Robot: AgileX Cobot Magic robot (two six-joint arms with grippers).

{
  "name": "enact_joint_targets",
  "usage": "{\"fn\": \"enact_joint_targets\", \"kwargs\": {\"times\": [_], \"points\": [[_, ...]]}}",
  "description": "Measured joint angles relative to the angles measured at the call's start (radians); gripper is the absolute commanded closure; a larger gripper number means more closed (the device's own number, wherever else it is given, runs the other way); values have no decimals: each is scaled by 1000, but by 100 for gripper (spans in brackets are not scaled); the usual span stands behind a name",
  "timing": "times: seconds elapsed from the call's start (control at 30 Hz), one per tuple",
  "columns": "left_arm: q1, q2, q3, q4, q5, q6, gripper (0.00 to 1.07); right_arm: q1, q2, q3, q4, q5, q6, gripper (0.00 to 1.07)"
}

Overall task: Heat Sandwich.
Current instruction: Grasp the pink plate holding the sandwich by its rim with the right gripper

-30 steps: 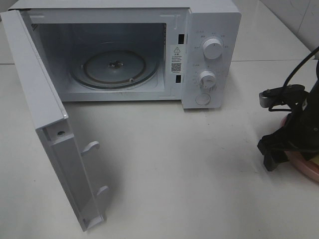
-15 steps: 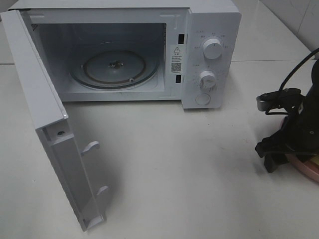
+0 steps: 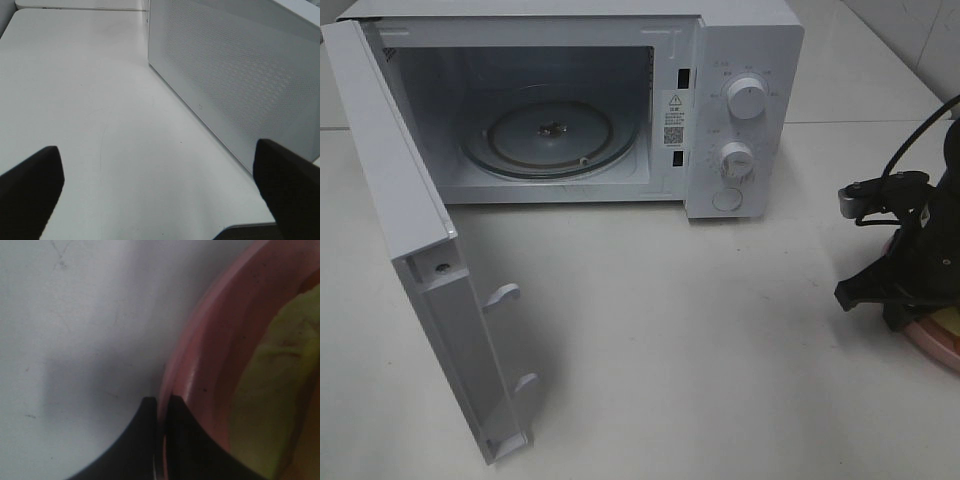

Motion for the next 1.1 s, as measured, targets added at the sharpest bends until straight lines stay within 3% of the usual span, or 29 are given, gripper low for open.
{"fn": "enact_joint_targets", "kwargs": {"times": [0.7, 0.87, 1.1], "points": [[0, 0, 0, 0, 0, 0, 9, 0, 0, 0, -3, 2, 14, 107], [0, 0, 0, 0, 0, 0, 9, 27, 0, 0, -20, 13, 18, 107], [0, 0, 0, 0, 0, 0, 9, 126, 0, 0, -136, 70, 143, 107]]}}
